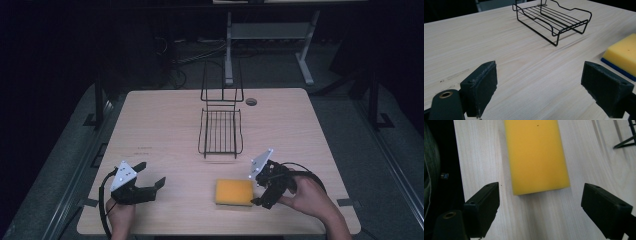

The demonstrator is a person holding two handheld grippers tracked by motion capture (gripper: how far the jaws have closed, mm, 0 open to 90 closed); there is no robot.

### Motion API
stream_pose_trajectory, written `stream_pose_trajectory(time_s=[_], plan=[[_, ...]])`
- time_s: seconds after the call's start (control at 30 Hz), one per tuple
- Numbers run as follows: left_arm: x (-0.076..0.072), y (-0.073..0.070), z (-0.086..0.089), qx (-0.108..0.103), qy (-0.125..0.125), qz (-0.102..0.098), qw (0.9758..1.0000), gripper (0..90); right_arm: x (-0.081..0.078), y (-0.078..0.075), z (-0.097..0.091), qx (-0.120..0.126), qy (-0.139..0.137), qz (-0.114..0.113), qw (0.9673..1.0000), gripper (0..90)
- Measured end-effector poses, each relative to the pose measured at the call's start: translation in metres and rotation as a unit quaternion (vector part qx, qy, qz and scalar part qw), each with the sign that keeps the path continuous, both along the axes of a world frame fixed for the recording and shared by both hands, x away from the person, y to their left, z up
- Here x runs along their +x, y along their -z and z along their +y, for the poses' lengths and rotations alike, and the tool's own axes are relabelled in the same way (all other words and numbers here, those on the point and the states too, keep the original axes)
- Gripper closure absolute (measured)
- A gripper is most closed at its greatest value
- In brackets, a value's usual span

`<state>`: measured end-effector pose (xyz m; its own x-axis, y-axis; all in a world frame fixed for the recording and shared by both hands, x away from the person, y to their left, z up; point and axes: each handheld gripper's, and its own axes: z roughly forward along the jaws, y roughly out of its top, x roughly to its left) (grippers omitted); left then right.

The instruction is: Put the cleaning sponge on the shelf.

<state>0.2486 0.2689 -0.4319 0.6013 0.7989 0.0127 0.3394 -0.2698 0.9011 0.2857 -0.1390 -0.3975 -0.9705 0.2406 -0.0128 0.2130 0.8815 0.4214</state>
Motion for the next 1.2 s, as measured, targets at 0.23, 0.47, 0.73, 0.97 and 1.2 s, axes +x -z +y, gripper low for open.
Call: stream_pose_trajectory(time_s=[0.23, 0.47, 0.73, 0.97, 1.2], plan=[[0.0, 0.0, 0.0, 0.003, 0.002, -0.002, 1.0, 12.8, 0.002, -0.001, 0.011, -0.003, -0.012, 0.002, 0.9999, 15.0], [0.0, -0.001, 0.0, 0.001, 0.002, -0.002, 1.0, 12.8, 0.005, 0.0, 0.022, -0.007, -0.023, 0.004, 0.9997, 14.8], [0.0, -0.001, 0.002, 0.001, 0.001, -0.002, 1.0, 12.8, 0.008, 0.005, 0.033, -0.016, -0.031, 0.008, 0.9994, 14.7], [-0.001, -0.001, 0.002, -0.002, -0.001, -0.002, 1.0, 12.8, 0.01, 0.01, 0.041, -0.025, -0.036, 0.014, 0.9989, 14.7], [-0.001, -0.001, 0.002, -0.003, -0.001, -0.003, 1.0, 12.8, 0.013, 0.016, 0.048, -0.032, -0.044, 0.016, 0.9984, 14.7]])
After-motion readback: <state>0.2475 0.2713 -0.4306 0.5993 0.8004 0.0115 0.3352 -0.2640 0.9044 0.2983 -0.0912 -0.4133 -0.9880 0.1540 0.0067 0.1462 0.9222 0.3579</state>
